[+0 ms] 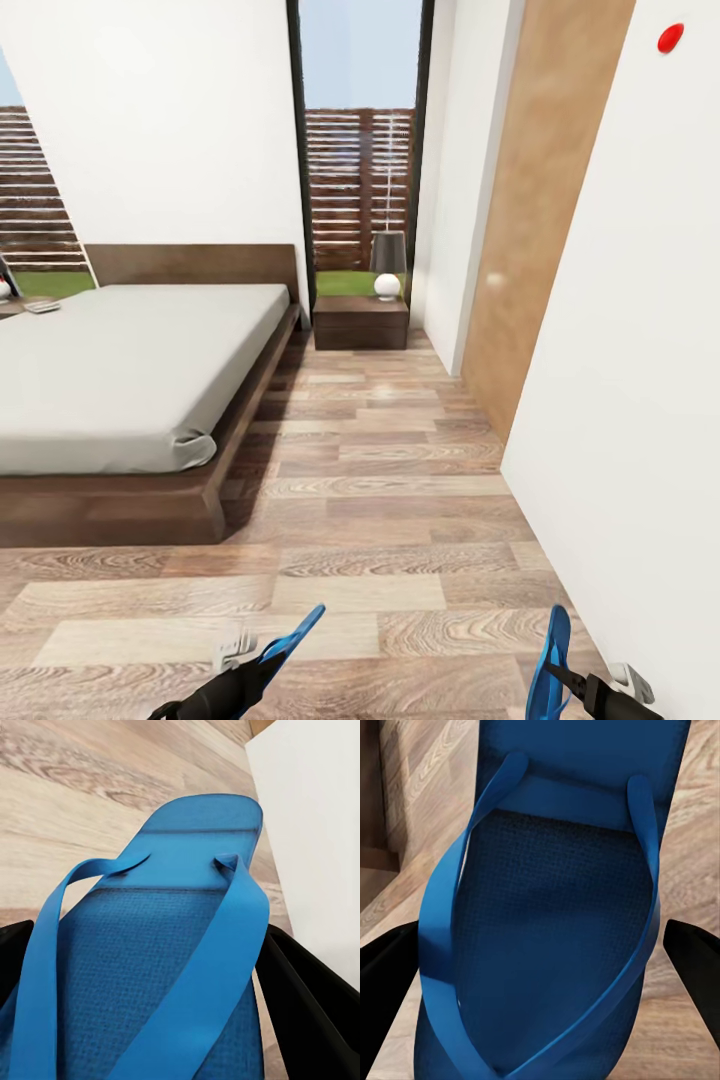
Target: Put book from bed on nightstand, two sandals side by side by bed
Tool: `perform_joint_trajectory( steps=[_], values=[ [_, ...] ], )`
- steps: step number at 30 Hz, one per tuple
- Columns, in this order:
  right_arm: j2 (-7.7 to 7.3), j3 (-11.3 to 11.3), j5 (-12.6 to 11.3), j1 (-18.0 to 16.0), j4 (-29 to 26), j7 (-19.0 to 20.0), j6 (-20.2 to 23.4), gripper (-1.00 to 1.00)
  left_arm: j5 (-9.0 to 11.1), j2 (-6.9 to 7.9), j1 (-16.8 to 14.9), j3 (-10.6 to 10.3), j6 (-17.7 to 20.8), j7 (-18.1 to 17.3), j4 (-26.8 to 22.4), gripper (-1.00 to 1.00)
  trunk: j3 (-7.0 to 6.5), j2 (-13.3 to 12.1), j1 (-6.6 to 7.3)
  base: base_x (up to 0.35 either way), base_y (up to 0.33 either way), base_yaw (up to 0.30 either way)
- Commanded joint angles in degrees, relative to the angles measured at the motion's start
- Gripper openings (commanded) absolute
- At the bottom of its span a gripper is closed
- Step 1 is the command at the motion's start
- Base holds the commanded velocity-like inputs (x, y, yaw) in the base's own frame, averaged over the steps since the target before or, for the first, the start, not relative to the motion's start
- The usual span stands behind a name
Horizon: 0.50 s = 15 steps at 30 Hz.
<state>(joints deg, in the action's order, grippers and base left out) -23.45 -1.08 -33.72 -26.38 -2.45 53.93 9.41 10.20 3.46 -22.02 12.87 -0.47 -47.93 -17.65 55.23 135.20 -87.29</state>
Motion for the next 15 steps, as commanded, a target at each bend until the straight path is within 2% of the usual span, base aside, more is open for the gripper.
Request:
perform_joint_trajectory(
  steps=[1,15],
  values=[
    [-0.01,-0.1,-0.3,0.0,0.0,0.2,0.6,-1.0,0.2,0.01,0.0,0.0,-0.1,-0.1,0.1,-1.0,0.15,0.0,0.01,0.0,0.0,0.0],
    [-0.01,-0.1,-0.3,0.0,0.0,0.2,0.6,-1.0,0.2,0.05,0.0,0.0,-0.1,-0.1,0.1,-1.0,0.53,0.0,0.01,0.002,0.0,0.0]
  ],
)
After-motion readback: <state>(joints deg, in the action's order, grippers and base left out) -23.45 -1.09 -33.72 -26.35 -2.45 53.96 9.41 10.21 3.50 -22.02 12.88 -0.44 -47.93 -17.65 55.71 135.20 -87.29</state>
